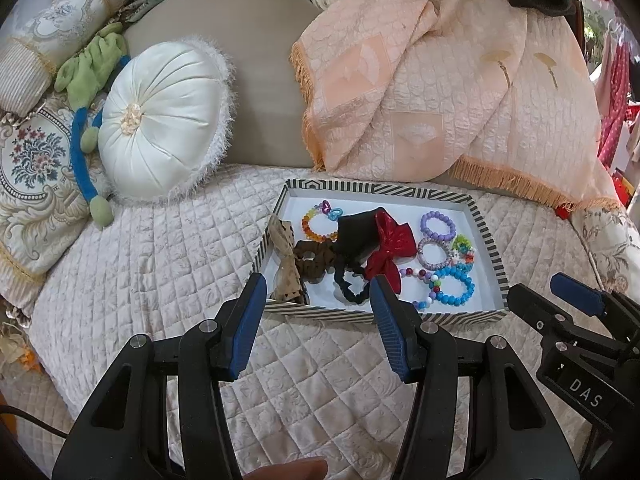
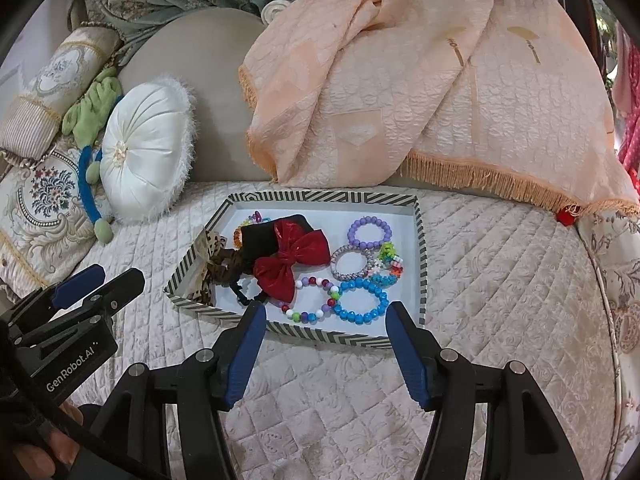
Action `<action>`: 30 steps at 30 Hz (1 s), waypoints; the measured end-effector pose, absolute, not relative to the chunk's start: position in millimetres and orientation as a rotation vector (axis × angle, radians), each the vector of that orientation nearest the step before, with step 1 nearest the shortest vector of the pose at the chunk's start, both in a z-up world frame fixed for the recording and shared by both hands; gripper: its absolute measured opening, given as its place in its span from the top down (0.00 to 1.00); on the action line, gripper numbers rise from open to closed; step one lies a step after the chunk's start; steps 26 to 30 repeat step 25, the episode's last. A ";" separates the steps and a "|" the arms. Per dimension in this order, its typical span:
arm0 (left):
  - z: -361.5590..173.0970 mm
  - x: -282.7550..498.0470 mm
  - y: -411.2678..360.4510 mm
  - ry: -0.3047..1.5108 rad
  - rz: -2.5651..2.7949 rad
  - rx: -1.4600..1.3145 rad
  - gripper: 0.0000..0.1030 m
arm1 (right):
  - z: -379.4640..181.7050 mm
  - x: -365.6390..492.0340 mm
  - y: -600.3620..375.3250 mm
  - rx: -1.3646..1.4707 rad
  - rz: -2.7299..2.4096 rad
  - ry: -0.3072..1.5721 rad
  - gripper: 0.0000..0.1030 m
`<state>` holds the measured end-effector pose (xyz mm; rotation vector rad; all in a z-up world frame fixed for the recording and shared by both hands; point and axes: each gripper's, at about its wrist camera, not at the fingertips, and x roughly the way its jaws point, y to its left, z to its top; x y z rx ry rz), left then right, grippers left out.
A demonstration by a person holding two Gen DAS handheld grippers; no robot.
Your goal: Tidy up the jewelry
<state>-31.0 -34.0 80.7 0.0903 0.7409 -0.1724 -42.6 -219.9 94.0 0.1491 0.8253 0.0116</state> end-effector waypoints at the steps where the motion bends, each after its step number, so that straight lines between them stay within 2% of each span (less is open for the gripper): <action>1: 80.0 -30.8 -33.4 0.743 -0.171 0.090 0.48 | 94.1 -42.1 -219.8 0.149 0.012 0.826 0.42; 30: 63.3 -23.9 -36.0 0.759 -0.177 0.094 0.48 | 73.0 -35.4 -231.9 0.163 0.005 0.871 0.38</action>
